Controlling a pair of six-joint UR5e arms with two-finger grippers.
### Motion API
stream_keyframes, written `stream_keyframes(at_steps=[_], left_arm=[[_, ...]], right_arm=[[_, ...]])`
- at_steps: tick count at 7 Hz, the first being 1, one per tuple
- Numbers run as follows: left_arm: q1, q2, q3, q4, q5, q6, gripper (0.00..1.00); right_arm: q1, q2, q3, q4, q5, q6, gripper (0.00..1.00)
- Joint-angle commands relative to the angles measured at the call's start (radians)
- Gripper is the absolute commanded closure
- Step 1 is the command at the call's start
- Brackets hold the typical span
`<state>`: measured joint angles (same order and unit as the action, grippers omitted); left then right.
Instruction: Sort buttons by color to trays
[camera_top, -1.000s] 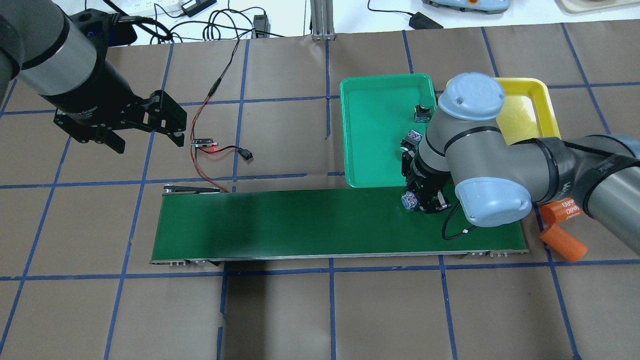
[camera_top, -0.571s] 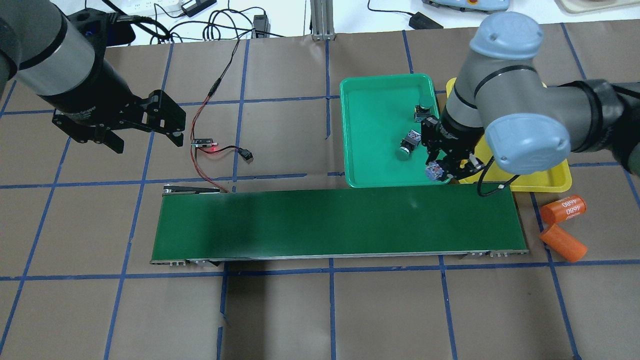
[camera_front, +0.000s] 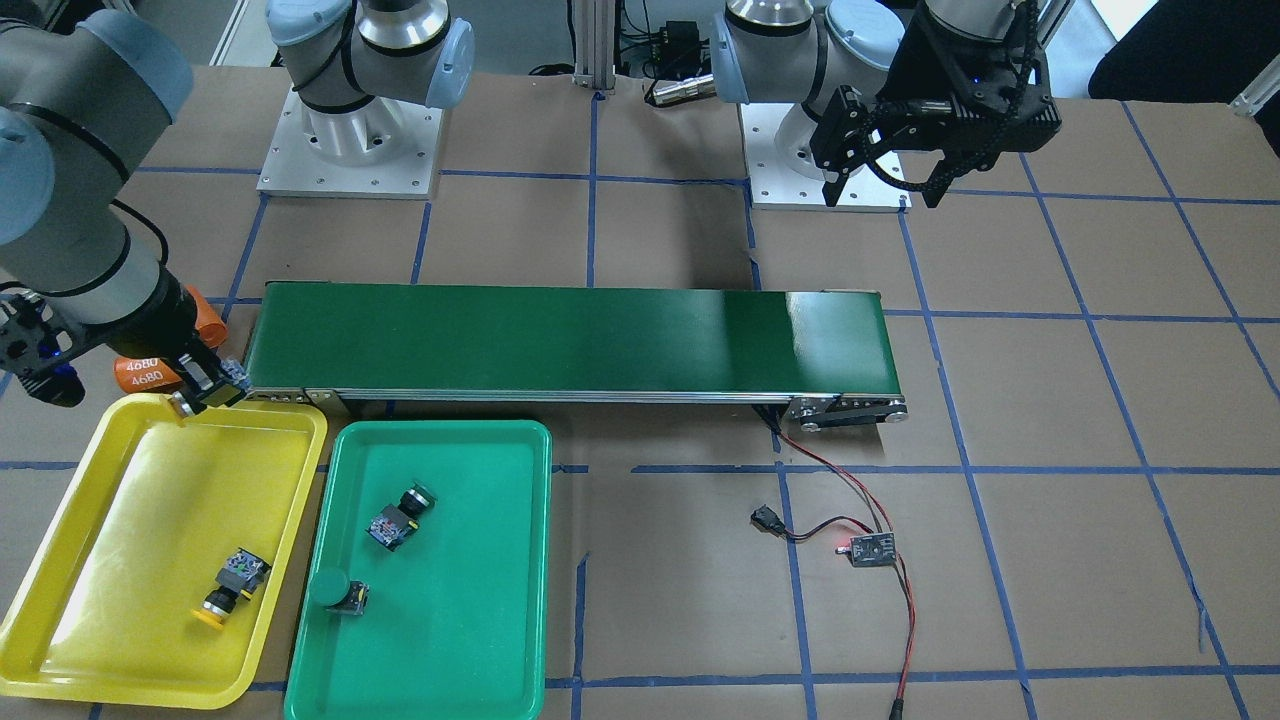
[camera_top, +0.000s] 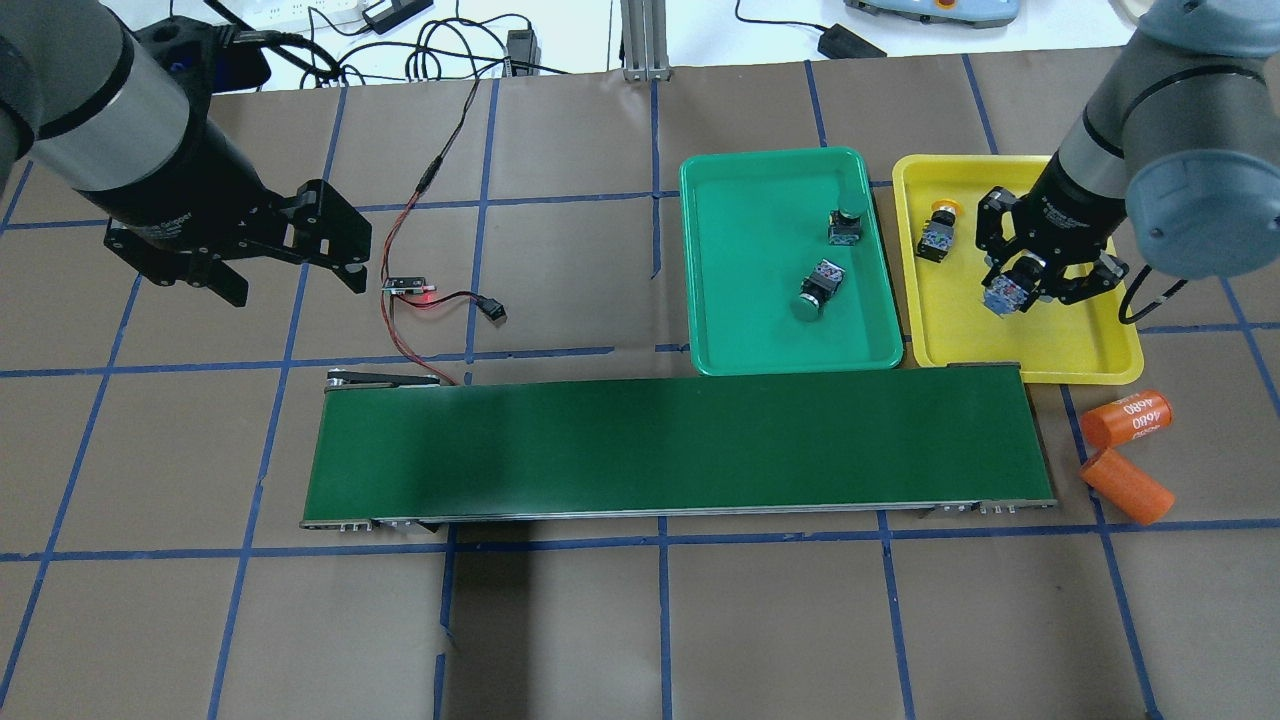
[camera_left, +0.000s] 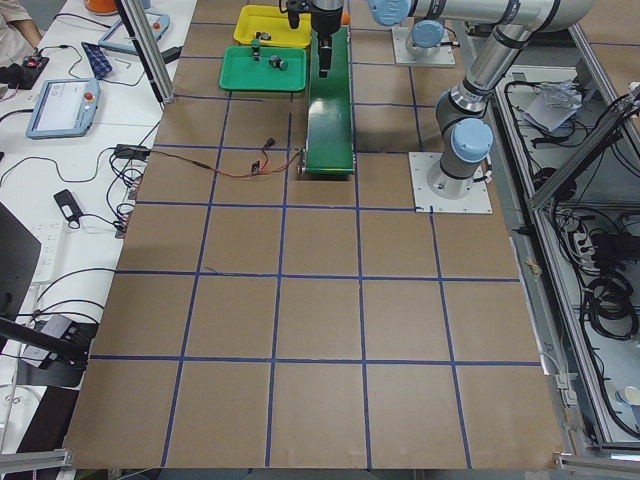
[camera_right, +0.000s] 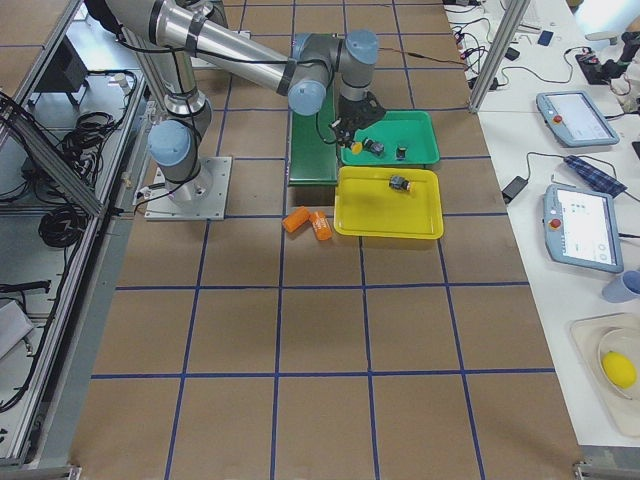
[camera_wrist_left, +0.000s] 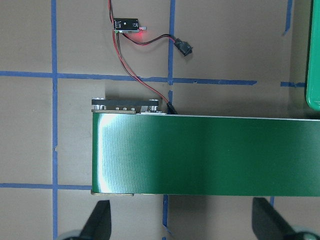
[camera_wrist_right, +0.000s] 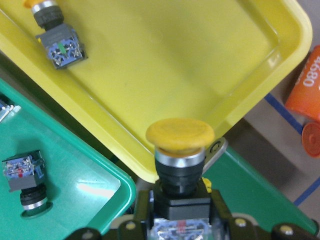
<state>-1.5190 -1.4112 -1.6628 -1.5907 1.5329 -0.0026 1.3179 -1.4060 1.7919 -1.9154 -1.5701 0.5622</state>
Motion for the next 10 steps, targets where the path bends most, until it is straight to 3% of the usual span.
stream_keyframes(at_steps=[1, 2, 5, 7, 8, 10], left_arm=[[0.0, 0.0, 0.001, 0.0, 0.0, 0.0, 0.0], [-0.001, 0.0, 0.002, 0.0, 0.0, 0.0, 0.0], [0.0, 0.0, 0.0, 0.0, 0.0, 0.0, 0.0], [-0.001, 0.0, 0.001, 0.0, 0.0, 0.0, 0.0], [0.0, 0.0, 0.002, 0.0, 0.0, 0.0, 0.0], [-0.001, 0.0, 0.002, 0.0, 0.0, 0.0, 0.0]], right_arm=[[-0.012, 0.105, -0.122, 0.002, -0.063, -0.03, 0.9], [-0.012, 0.137, -0.149, 0.013, -0.065, -0.028, 0.83], [-0.012, 0.147, -0.137, 0.016, -0.067, -0.012, 0.29], [-0.012, 0.145, -0.138, 0.03, -0.067, -0.012, 0.2], [-0.011, 0.131, -0.137, 0.039, -0.067, -0.012, 0.0], [0.004, 0.015, -0.143, 0.117, -0.045, -0.034, 0.0]])
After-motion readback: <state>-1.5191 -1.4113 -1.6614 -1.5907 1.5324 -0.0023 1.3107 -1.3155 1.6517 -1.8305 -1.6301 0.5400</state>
